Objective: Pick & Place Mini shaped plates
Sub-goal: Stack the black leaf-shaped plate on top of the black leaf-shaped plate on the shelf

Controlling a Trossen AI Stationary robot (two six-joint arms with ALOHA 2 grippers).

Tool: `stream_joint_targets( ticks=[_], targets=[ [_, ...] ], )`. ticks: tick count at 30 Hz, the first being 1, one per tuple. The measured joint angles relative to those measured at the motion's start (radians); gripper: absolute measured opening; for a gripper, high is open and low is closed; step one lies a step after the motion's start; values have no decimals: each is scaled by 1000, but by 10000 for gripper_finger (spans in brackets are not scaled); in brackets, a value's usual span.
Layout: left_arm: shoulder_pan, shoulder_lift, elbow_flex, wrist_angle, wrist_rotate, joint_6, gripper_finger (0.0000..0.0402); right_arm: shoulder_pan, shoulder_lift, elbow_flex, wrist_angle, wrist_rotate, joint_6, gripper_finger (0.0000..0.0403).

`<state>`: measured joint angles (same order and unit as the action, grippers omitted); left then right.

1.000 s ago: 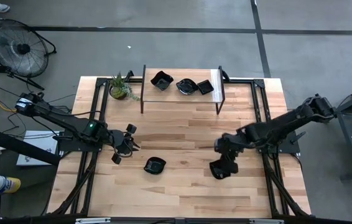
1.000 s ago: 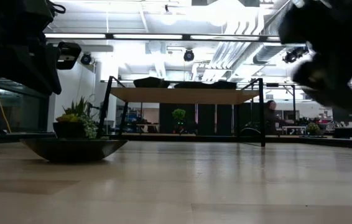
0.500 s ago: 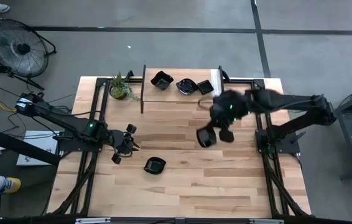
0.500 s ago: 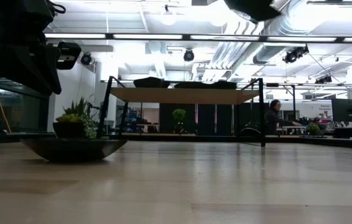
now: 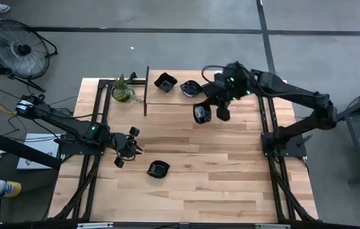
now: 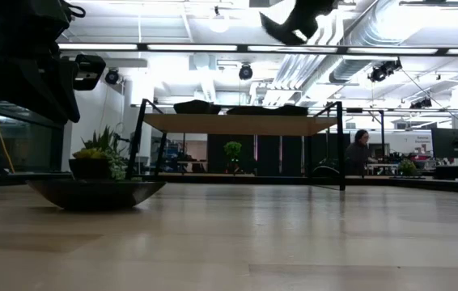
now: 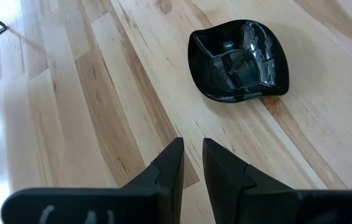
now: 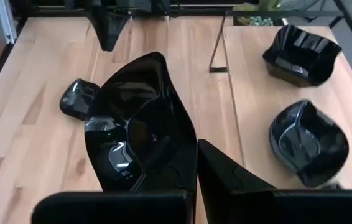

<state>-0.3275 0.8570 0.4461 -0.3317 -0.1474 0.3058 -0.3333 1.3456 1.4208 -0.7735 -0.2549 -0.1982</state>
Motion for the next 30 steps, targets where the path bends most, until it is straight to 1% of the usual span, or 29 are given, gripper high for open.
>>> stream_joint_targets(
  ticks=[3,6,16,20,24,30],
  targets=[
    [0,0,0,1,0,0,56,-47,77,70,-7,-44,-56,1],
    [0,0,0,1,-1,0,56,-89,173,175,-58,-52,-140,1],
    [0,0,0,0,-1,0,56,-231,518,625,-332,-64,-384,1],
    [0,0,0,0,-2,0,56,-283,625,763,-435,-120,-474,1],
    [0,0,0,0,-5,0,56,-326,696,844,-489,-150,-580,1],
    [0,0,0,0,-5,1,56,-373,719,856,-479,-184,-655,1]
  ],
)
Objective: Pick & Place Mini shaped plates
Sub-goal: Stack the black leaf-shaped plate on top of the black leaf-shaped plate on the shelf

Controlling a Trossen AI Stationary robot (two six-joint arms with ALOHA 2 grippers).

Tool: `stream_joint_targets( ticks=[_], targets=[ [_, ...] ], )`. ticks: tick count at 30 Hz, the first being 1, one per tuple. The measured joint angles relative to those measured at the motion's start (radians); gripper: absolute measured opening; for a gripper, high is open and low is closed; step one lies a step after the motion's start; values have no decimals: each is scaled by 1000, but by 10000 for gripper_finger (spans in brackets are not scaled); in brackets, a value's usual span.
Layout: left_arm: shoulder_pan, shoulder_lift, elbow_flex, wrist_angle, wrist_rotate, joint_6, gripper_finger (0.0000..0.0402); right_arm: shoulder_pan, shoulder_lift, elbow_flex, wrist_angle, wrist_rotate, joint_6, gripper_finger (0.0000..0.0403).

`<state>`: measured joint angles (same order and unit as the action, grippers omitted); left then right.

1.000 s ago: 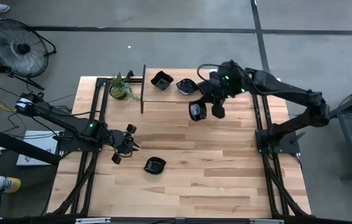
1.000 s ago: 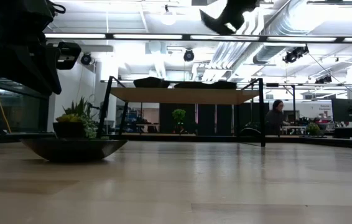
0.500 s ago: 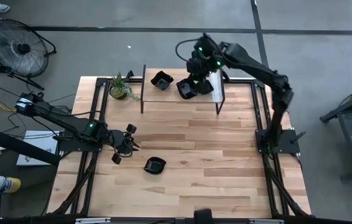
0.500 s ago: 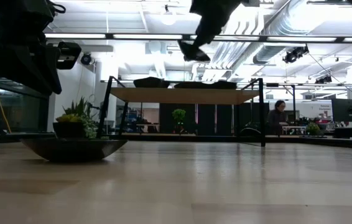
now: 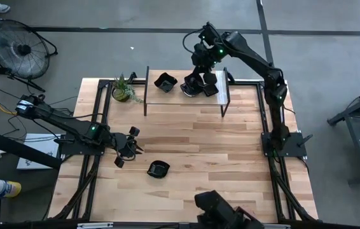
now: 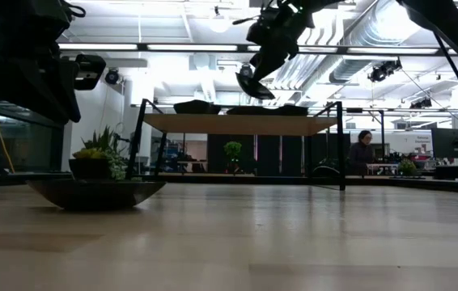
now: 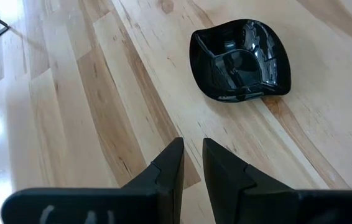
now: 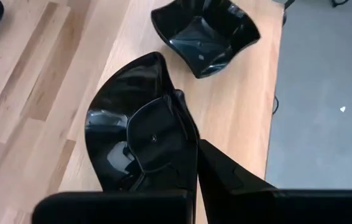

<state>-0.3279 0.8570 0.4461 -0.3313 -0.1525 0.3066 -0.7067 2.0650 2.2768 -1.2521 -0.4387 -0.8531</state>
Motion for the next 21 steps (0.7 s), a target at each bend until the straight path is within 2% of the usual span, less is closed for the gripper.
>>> stream_joint_targets(
  ticks=[9,21],
  targets=[
    [0,0,0,0,-22,-3,56,-13,25,0,49,-83,-12,0],
    [0,0,0,0,-22,-27,56,-9,50,-2,35,-83,-10,0]
  ],
)
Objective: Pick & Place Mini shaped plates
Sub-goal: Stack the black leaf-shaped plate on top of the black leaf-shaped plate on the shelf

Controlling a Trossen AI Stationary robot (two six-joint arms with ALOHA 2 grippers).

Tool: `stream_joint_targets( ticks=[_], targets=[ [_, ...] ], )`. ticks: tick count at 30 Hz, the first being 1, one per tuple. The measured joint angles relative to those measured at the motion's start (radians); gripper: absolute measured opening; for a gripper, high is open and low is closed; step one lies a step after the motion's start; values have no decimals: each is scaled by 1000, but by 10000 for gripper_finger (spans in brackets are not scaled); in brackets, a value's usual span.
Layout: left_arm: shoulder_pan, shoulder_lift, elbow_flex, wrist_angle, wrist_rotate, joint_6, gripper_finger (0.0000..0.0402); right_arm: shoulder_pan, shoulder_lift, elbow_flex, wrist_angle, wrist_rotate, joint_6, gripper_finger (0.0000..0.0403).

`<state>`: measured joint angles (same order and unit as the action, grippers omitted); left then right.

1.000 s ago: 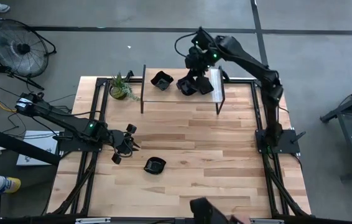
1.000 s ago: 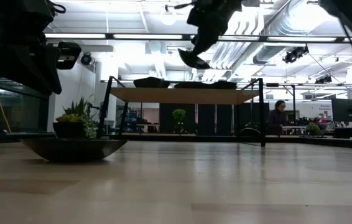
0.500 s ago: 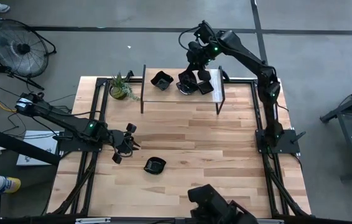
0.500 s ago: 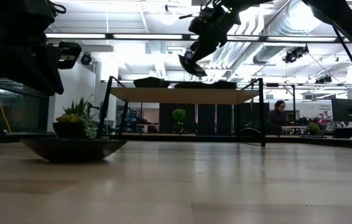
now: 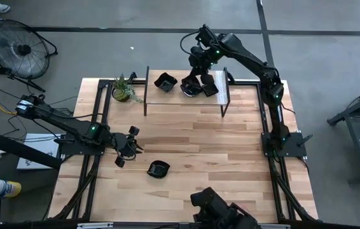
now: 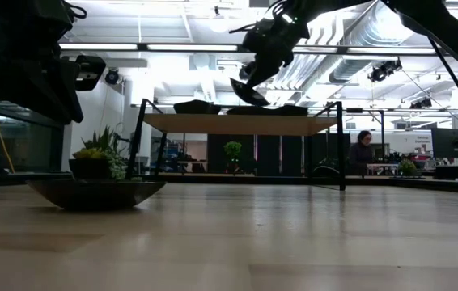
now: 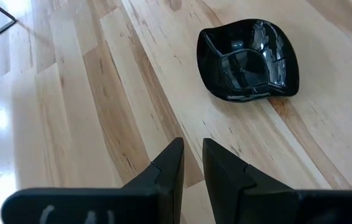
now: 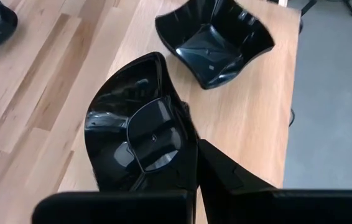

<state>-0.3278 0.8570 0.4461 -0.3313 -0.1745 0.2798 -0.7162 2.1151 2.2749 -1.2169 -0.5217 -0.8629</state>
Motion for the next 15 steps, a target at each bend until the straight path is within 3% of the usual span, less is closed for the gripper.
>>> stream_joint_targets(
  ticks=[15],
  targets=[
    [0,0,0,0,5,0,56,16,12,-33,2,52,-8,0]
  ],
)
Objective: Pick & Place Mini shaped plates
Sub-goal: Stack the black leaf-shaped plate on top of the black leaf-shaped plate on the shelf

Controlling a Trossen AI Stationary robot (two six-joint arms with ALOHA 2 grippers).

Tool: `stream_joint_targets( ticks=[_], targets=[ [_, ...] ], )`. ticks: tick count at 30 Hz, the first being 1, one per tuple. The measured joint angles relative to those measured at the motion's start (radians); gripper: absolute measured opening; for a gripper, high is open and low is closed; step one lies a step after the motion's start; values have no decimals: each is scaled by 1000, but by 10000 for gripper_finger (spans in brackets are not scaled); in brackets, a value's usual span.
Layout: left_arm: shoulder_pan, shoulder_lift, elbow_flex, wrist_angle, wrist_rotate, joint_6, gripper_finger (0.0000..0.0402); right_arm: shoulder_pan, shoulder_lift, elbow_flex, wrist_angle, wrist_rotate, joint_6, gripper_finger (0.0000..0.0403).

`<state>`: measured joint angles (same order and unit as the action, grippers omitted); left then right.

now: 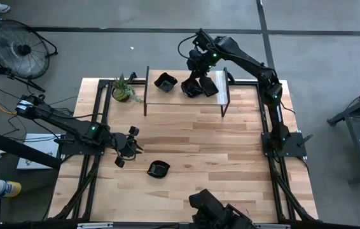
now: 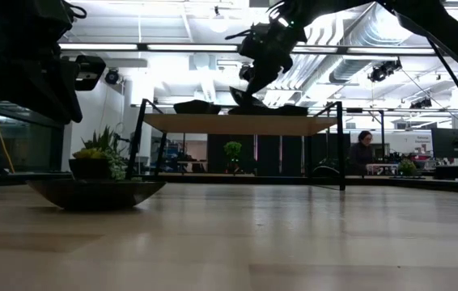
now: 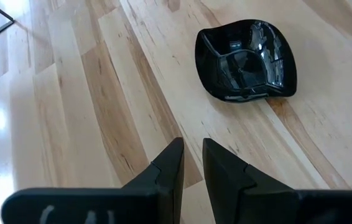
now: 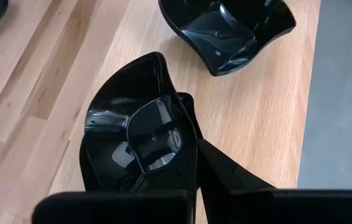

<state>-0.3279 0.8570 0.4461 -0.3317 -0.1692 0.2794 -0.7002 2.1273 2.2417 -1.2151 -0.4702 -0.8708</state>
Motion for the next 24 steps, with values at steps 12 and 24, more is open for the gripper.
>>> stream_joint_targets(
  ticks=[12,24],
  targets=[
    [0,0,0,-1,1,0,56,0,0,0,1,68,23,31],
    [0,0,0,-2,-3,1,56,3,-37,9,-13,52,84,91]
  ],
)
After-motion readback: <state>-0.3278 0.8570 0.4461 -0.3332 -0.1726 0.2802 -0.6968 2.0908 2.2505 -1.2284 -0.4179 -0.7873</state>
